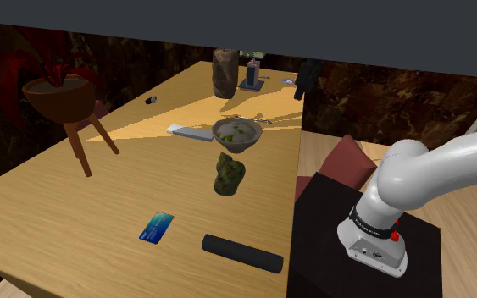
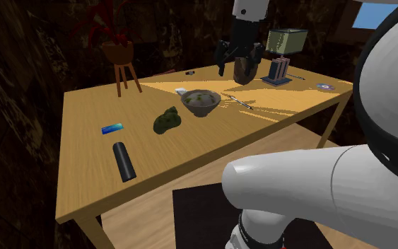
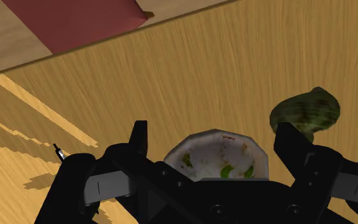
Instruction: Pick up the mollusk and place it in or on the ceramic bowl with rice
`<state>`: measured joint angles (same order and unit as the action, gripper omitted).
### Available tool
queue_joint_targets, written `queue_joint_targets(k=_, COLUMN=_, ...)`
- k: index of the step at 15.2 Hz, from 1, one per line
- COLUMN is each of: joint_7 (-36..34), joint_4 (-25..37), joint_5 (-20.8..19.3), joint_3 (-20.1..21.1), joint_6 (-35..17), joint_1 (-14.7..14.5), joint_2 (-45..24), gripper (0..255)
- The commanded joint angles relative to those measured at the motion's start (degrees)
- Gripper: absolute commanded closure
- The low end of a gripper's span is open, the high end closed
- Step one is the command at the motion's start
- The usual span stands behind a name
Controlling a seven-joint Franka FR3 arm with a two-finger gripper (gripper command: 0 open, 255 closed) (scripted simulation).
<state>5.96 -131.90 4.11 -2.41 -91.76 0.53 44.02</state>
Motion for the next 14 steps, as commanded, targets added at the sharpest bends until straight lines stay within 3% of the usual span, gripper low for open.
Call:
queue_joint_targets(k=1, joint_7=0.0, joint_4=0.0, joint_5=0.0, joint_3=0.0, joint_6=0.0, joint_1=0.0, joint_2=0.0, gripper=0)
queue_joint_targets(k=14, joint_7=-16.28, joint_4=-0.48, joint_5=5.1, joint_3=13.93, joint_6=-16.13, joint_1=-2.81, joint_2=-15.96, gripper=0)
